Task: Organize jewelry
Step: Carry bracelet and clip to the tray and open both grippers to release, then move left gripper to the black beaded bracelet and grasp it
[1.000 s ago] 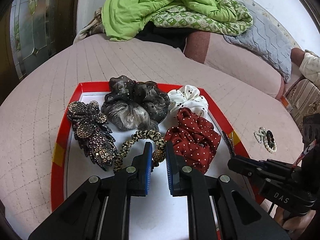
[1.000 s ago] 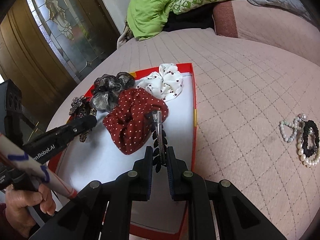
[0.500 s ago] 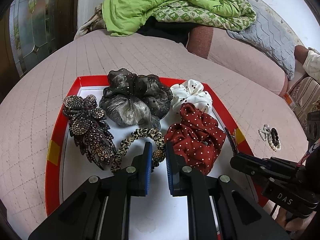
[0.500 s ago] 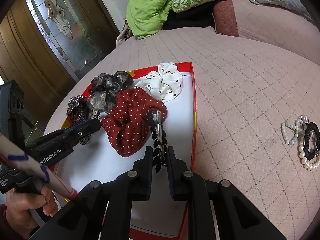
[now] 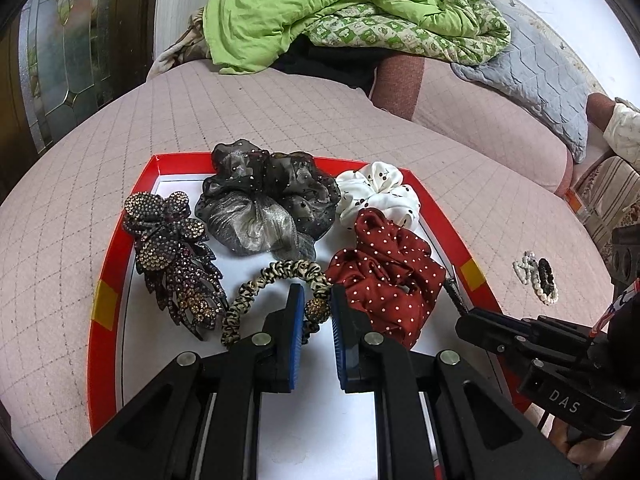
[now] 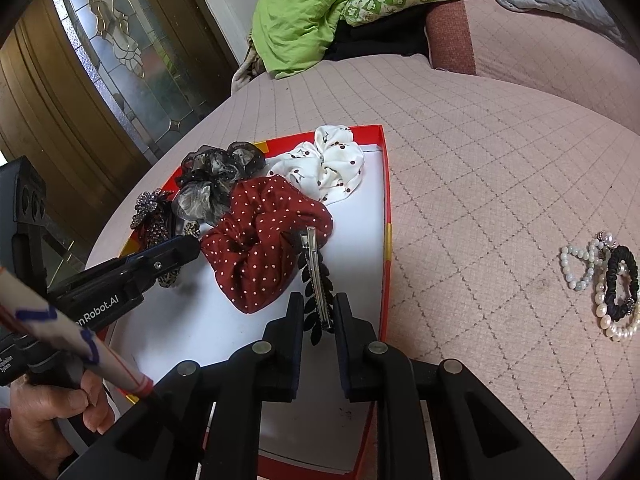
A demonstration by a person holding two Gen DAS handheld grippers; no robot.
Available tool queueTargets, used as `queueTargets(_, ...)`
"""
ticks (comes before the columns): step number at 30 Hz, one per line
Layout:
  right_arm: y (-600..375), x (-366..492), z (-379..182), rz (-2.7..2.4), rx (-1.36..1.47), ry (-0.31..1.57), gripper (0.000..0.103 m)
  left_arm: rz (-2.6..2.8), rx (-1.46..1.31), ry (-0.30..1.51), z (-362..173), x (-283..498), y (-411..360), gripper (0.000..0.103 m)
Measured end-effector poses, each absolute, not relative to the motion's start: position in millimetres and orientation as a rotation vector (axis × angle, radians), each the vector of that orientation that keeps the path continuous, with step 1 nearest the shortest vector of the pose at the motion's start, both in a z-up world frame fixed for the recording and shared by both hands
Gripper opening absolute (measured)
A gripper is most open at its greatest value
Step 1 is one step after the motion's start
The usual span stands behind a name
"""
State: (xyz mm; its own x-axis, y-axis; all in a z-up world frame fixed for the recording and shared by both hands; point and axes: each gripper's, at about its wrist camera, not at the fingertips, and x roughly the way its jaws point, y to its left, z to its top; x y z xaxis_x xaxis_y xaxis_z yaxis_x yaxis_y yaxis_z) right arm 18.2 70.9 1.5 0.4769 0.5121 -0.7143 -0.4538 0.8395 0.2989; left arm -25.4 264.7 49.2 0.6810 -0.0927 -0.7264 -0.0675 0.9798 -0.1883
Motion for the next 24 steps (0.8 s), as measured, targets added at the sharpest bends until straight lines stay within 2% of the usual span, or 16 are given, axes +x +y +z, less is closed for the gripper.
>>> queueTargets(5,70,18,2,0.595,0.073,0.899,0.019,-0.018,-0.210,0.817,51,-26,264,0.013)
queueTargets(9,69,17,4,0.602,0.081,0.899,0.022,-0.021,-0.206,0.808,54,-26,262,0.019)
queueTargets(24,25,10,33,0.584,0.205,0.817,0.022,-0.091,-0.150,0.664,82,-39,224,0.022)
